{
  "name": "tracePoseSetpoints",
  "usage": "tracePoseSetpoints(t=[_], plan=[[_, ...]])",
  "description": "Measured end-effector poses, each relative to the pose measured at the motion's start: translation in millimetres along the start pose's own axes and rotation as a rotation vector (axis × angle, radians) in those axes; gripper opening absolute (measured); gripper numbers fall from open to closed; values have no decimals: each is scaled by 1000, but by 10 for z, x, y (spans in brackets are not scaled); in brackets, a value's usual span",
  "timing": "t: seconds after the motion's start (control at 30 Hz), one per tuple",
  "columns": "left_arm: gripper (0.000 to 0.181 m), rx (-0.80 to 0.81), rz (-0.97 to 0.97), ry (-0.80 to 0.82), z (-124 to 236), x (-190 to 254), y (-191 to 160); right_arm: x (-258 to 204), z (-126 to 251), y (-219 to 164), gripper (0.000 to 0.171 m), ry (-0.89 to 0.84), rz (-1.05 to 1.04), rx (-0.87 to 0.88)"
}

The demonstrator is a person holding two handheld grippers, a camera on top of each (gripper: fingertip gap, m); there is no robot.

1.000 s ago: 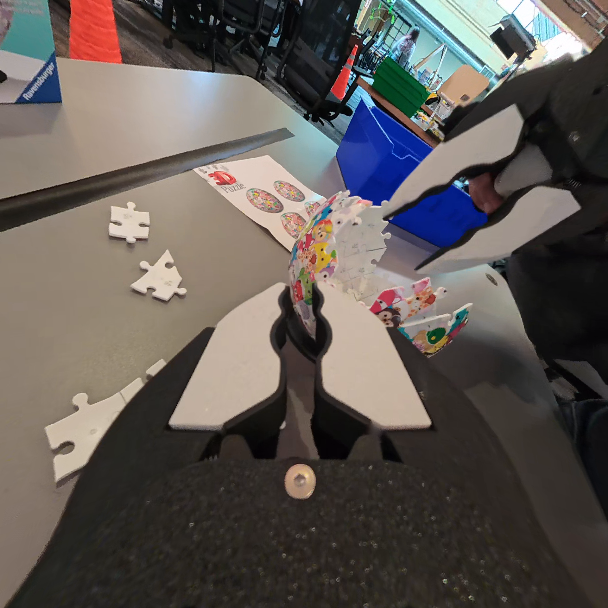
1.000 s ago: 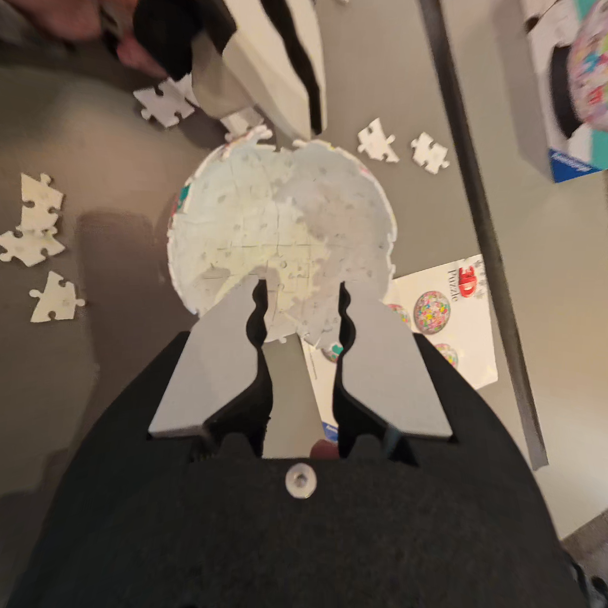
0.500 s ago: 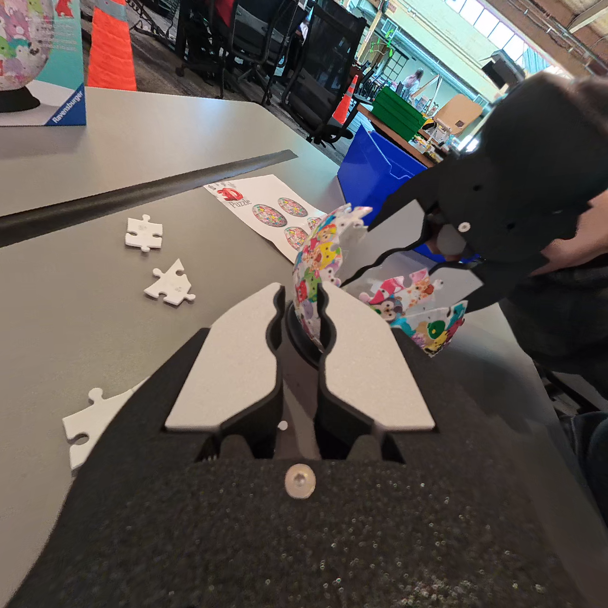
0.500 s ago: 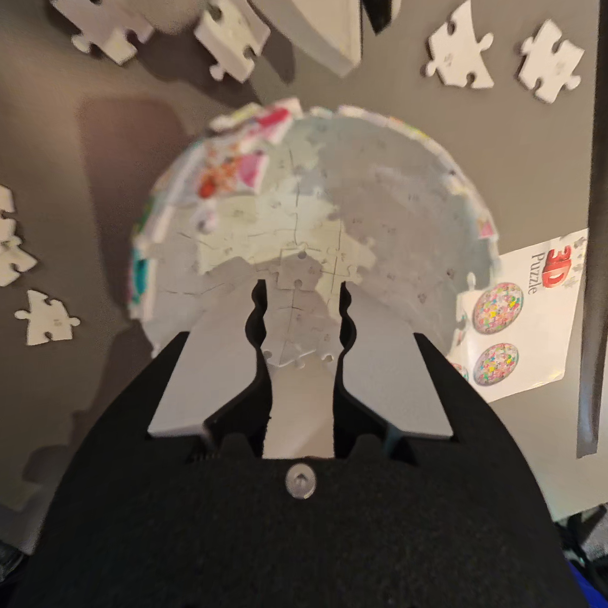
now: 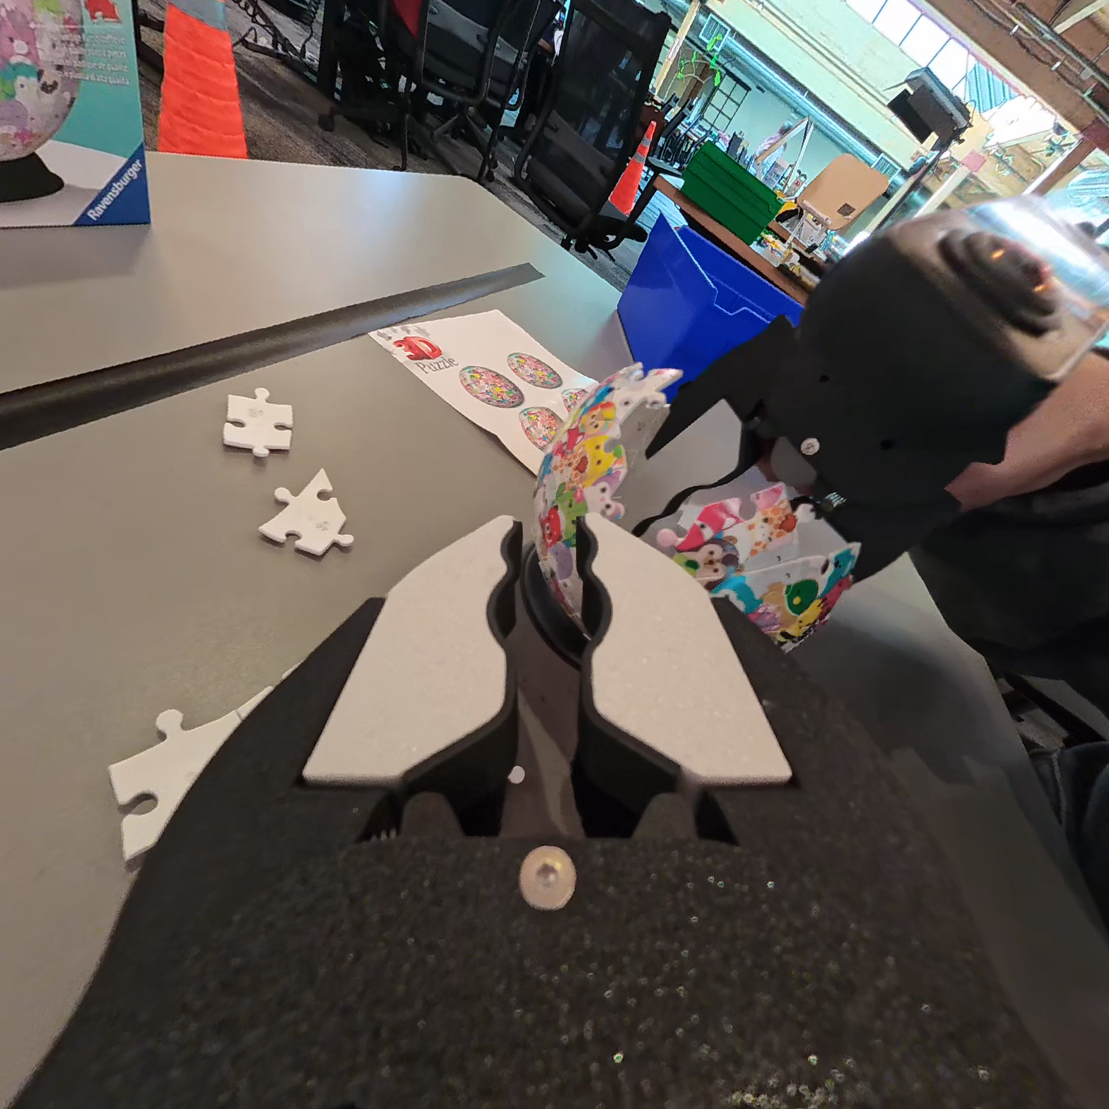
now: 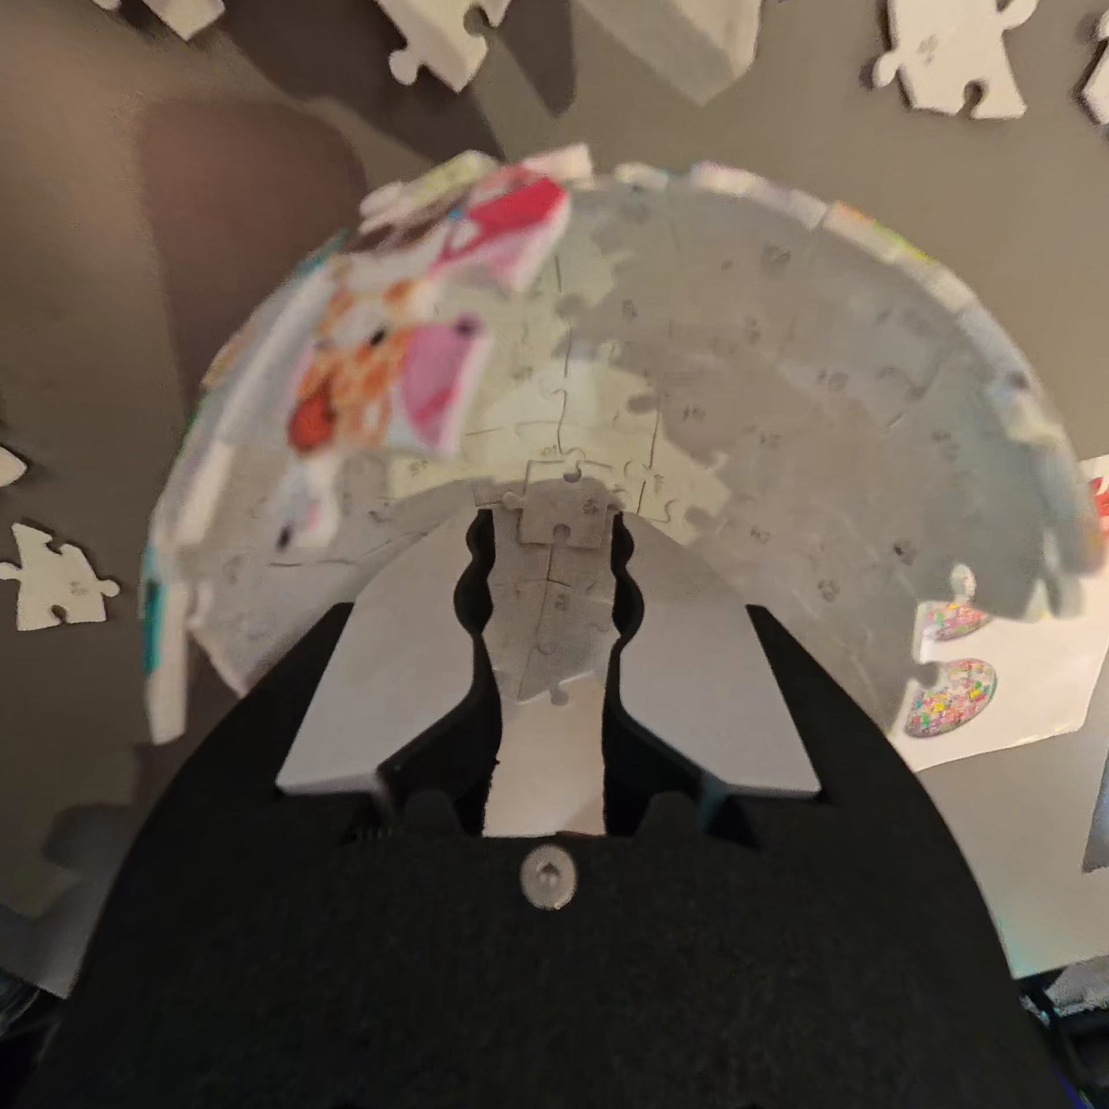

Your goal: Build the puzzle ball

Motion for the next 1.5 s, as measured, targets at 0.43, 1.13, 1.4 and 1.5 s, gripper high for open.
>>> tracePoseSetpoints(t=[0.43,1.13,1.4,1.5], plan=[[16,-5,0,-6,-8,4,-7,23,-32,17,34,5,-14,-12],[16,-9,2,-9,-16,5,-13,55,-42,44,43,-72,-23,-10],[15,-7,1,-6,-14,4,-11,24,-53,26,26,-74,-15,-2],[15,-8,0,-6,-16,5,-12,2,-58,20,17,-58,-16,-2]])
Point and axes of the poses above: each gripper's, where its closed fingertips meet, z back along the fingers, y out of its top, x = y × z across the jaws, the point moved 6 cm from there along z, back along the fingers, and after that the axes turned 5 degrees about -y, right-handed, at the moved point
